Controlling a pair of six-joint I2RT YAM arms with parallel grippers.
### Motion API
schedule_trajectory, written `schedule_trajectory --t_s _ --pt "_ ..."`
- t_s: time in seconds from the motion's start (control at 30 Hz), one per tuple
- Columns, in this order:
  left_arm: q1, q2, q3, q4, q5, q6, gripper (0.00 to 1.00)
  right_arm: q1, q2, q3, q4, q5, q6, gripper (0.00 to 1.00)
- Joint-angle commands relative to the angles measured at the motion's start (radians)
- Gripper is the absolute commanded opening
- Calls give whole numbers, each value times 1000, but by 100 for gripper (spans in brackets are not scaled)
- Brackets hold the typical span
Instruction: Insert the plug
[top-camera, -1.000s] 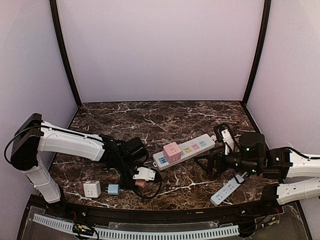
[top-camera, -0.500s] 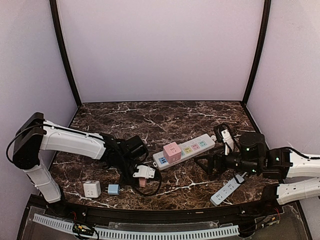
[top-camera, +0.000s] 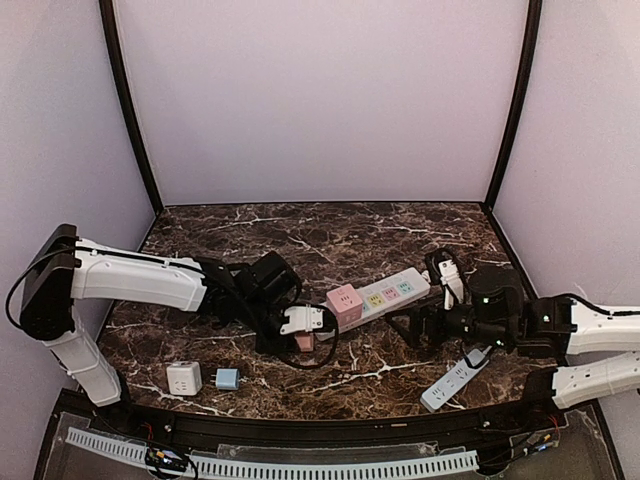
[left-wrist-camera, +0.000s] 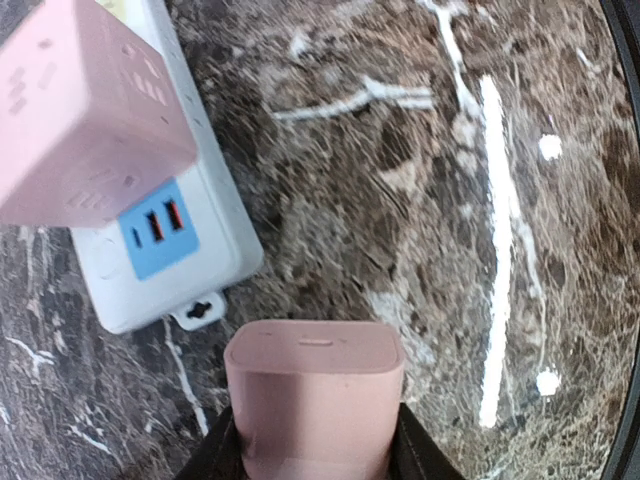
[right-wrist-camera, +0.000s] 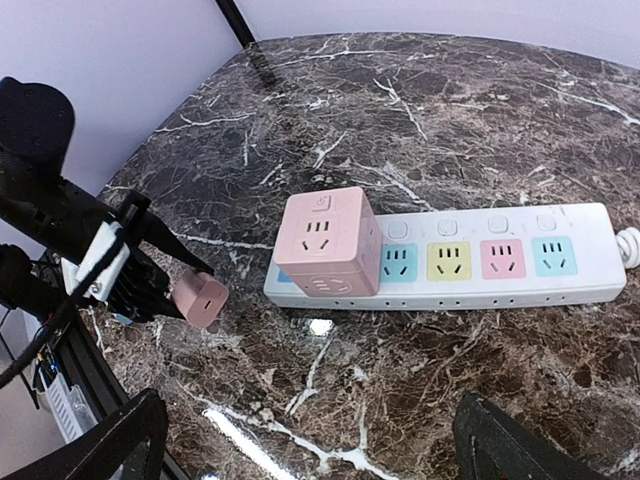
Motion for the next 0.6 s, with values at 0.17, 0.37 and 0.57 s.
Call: schedule_trajectory --t_s 0.17,0.37,0.57 --pt "0 -58 -62 372 -52 -167 1 1 99 60 54 -22 171 99" --pt "-17 -81 -122 584 -15 -225 1 -1 250 172 81 -215 198 98" --pt "-70 -146 -170 629 -17 -199 1 -7 434 303 82 -343 184 92"
